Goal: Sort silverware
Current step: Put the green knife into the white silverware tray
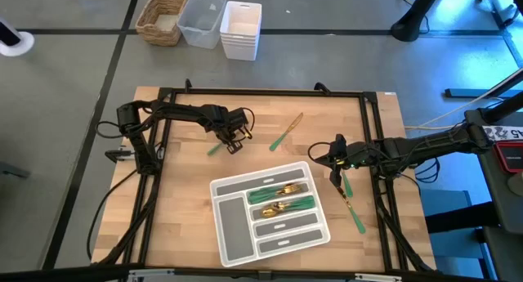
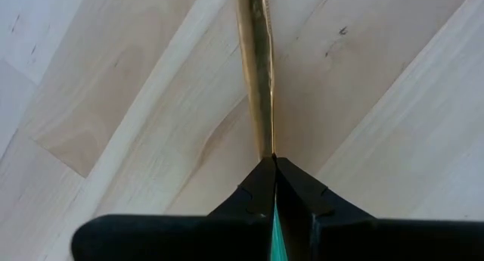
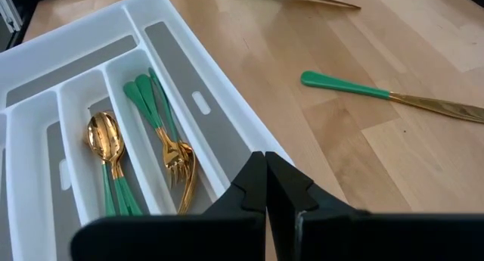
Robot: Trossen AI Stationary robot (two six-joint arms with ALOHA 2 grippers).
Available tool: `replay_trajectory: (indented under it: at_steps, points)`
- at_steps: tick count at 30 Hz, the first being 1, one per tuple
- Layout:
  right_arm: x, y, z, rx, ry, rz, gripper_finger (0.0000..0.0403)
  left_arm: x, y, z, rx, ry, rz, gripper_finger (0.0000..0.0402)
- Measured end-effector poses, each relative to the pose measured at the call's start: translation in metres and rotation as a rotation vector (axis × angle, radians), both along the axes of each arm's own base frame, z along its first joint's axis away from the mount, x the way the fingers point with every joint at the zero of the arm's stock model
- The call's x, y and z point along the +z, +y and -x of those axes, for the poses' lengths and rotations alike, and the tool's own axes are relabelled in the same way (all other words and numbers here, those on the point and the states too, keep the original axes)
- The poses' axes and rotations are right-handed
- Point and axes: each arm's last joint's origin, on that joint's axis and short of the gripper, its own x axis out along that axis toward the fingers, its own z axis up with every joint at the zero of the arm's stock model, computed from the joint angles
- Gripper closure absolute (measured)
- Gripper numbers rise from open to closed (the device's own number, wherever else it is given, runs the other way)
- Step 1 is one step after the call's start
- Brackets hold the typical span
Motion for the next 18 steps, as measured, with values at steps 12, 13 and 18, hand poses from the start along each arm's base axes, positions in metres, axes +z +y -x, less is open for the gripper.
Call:
replay_trajectory:
  at_steps: [12, 13, 18]
  points:
    - [0.0, 0.0, 0.0, 0.0, 0.0, 0.0, 0.0402, -0.002, -0.008, -0.003, 0.025, -0.026, 0.009, 0.0396]
    - [0.0, 0.0, 0.0, 0.0, 0.0, 0.0, 0.0402, -0.003, -0.01, -0.002, 0.022, -0.017, 0.013, 0.0396]
    - [0.0, 0.0, 0.0, 0.0, 0.0, 0.0, 0.0402, -0.007, -0.013, -0.002, 0.015, -0.023, 0.012, 0.0396]
